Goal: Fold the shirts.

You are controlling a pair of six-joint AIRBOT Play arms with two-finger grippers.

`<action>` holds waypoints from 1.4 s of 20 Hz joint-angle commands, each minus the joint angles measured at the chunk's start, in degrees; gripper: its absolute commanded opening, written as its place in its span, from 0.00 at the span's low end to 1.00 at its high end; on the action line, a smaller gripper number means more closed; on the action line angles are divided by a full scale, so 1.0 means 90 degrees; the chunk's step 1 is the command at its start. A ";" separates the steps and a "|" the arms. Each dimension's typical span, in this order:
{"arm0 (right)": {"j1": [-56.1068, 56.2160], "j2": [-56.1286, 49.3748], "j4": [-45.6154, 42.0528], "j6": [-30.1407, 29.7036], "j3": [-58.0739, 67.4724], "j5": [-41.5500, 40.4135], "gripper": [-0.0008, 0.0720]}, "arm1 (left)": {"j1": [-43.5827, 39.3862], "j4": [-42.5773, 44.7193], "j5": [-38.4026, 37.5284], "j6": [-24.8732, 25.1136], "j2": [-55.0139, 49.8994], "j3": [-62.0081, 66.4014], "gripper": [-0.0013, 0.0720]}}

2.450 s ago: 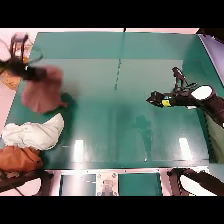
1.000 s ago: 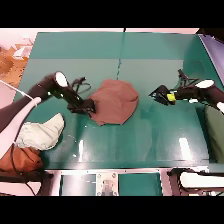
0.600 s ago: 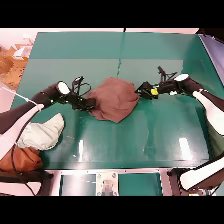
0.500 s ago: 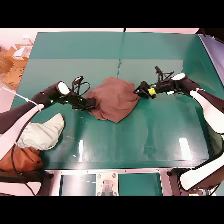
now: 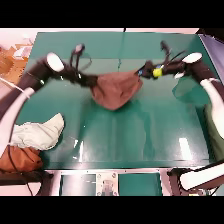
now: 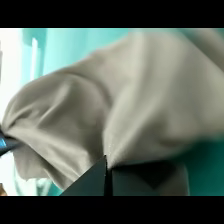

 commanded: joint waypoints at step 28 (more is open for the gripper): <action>0.0508 0.1654 -0.0852 -0.0272 -0.4333 -0.3252 0.30 | 0.0036 0.0748 0.0590 0.0012 -0.1081 -0.0274 0.41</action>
